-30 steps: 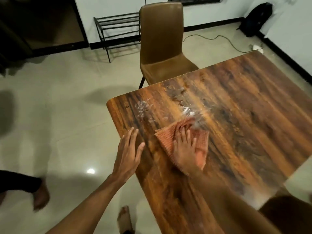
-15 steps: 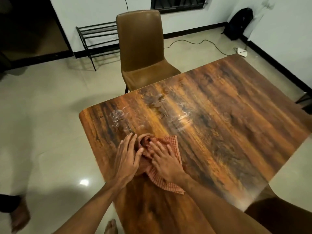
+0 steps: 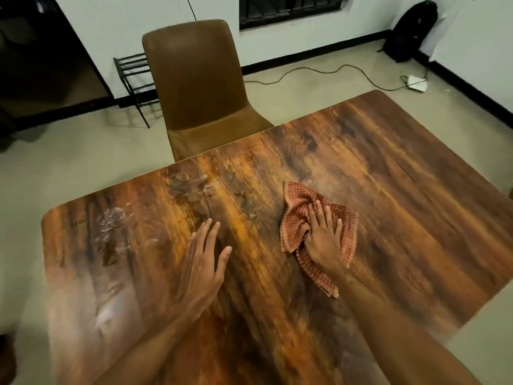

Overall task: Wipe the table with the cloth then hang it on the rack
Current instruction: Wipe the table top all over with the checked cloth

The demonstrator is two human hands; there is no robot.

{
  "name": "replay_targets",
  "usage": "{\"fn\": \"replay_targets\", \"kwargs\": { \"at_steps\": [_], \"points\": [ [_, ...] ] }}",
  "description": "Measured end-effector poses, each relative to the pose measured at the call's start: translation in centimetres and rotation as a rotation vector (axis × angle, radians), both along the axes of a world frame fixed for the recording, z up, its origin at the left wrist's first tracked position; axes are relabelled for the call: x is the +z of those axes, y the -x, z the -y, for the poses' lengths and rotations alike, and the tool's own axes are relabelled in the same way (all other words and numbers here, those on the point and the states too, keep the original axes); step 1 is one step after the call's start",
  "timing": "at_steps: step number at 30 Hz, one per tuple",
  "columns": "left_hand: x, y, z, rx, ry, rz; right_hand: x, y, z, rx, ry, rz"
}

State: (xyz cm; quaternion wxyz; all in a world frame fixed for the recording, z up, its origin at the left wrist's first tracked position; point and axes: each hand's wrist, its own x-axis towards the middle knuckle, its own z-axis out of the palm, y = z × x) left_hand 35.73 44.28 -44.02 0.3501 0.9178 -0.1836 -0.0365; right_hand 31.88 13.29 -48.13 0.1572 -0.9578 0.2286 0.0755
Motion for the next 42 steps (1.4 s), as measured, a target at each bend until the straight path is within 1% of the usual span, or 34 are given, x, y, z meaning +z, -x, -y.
{"fn": "replay_targets", "kwargs": {
  "at_steps": [1, 2, 3, 5, 6, 7, 8, 9, 11, 12, 13, 14, 16, 17, 18, 19, 20, 23, 24, 25, 27, 28, 29, 30, 31, 33, 34, 35, 36, 38, 39, 40, 41, 42],
  "points": [
    [-0.1, -0.3, 0.6, 0.003, 0.005, -0.011, 0.0, -0.7, 0.3, -0.011, 0.022, -0.025],
    [-0.3, -0.6, 1.1, 0.001, 0.002, -0.013, -0.1, -1.5, -0.8, 0.042, 0.036, -0.028],
    [-0.5, -1.0, 1.9, -0.003, -0.012, -0.013, -0.3, -2.4, -2.6, 0.153, 0.034, -0.011],
    [-0.6, -1.7, 3.4, -0.008, -0.051, -0.002, -1.5, -3.1, -6.4, 0.444, 0.003, 0.027],
    [-0.5, -2.2, 3.9, -0.01, -0.07, 0.005, -1.9, -3.4, -6.6, 0.548, -0.004, 0.059],
    [-0.4, -2.7, 4.3, -0.01, -0.079, 0.012, -1.8, -4.3, -5.5, 0.581, -0.02, 0.091],
    [-0.2, -3.3, 4.6, -0.005, -0.083, 0.015, -1.6, -5.5, -3.4, 0.535, -0.026, 0.094],
    [0.0, -3.8, 4.7, 0.002, -0.081, 0.013, -1.6, -6.4, -0.9, 0.442, -0.026, 0.074],
    [0.5, -5.0, 4.3, 0.032, -0.074, 0.004, -1.4, -8.6, 2.8, 0.188, -0.002, 0.006],
    [0.7, -5.3, 4.0, 0.049, -0.07, 0.003, -1.0, -9.5, 3.0, 0.131, 0.029, -0.028],
    [0.8, -5.8, 3.6, 0.068, -0.074, 0.003, -0.7, -10.5, 1.5, 0.16, 0.046, -0.038],
    [0.9, -6.1, 3.3, 0.084, -0.086, 0.002, -0.8, -11.0, -1.3, 0.258, 0.054, -0.02],
    [1.0, -6.5, 2.7, 0.121, -0.11, -0.02, -1.3, -11.0, -8.2, 0.554, 0.038, 0.033],
    [1.0, -6.7, 2.4, 0.137, -0.116, -0.035, -1.7, -11.0, -10.4, 0.671, 0.031, 0.054],
    [0.9, -7.0, 1.6, 0.149, -0.122, -0.05, -1.8, -11.9, -11.3, 0.739, 0.011, 0.091],
    [0.7, -7.2, 1.1, 0.155, -0.125, -0.059, -1.5, -13.1, -10.5, 0.737, 0.004, 0.109],
    [0.4, -7.4, 0.2, 0.167, -0.127, -0.06, -1.6, -14.6, -9.2, 0.68, 0.024, 0.113],
    [-0.1, -7.7, -2.4, 0.207, -0.13, -0.051, -1.8, -18.7, -4.4, 0.311, 0.036, 0.047],
    [-0.2, -7.7, -2.9, 0.228, -0.126, -0.047, -1.8, -19.5, -4.5, 0.245, 0.084, 0.029],
    [-0.3, -7.8, -3.8, 0.255, -0.127, -0.041, -1.7, -20.2, -6.4, 0.278, 0.121, 0.024],
    [-0.4, -7.7, -4.8, 0.271, -0.127, -0.054, -1.8, -19.9, -11.0, 0.491, 0.118, 0.011],
    [-0.5, -7.7, -5.4, 0.277, -0.123, -0.066, -2.2, -19.8, -12.6, 0.619, 0.12, 0.037],
    [-0.6, -7.8, -6.0, 0.285, -0.119, -0.082, -2.2, -20.1, -13.2, 0.693, 0.108, 0.063],
    [-0.7, -8.0, -6.8, 0.287, -0.108, -0.096, -1.9, -21.2, -12.9, 0.696, 0.072, 0.072],
    [-0.8, -8.3, -7.5, 0.291, -0.091, -0.102, -1.5, -22.3, -12.0, 0.627, 0.039, 0.057],
    [-0.7, -8.7, -9.2, 0.308, -0.065, -0.091, -1.1, -24.1, -10.3, 0.412, 0.036, 0.026],
    [-0.7, -9.0, -10.0, 0.312, -0.061, -0.074, -1.0, -24.4, -10.4, 0.34, 0.054, 0.008],
    [-0.6, -9.0, -10.9, 0.313, -0.053, -0.06, -0.7, -24.3, -12.0, 0.334, 0.069, 0.0],
    [-0.5, -9.1, -11.6, 0.317, -0.043, -0.054, -0.6, -23.7, -14.8, 0.392, 0.071, 0.017],
    [-0.4, -9.1, -13.2, 0.333, -0.013, -0.076, -0.7, -21.0, -22.4, 0.652, 0.05, 0.032],
    [-0.3, -9.0, -13.8, 0.342, -0.006, -0.086, -1.2, -19.4, -25.8, 0.774, 0.068, 0.029],
    [-0.2, -9.1, -14.8, 0.35, -0.007, -0.084, -1.6, -18.9, -28.2, 0.859, 0.097, 0.077],
    [-0.2, -9.2, -15.6, 0.359, -0.014, -0.071, -1.4, -19.3, -29.2, 0.897, 0.09, 0.095],
    [-0.2, -9.3, -16.6, 0.369, -0.019, -0.053, -1.2, -20.5, -29.4, 0.878, 0.081, 0.084]
  ]
}}
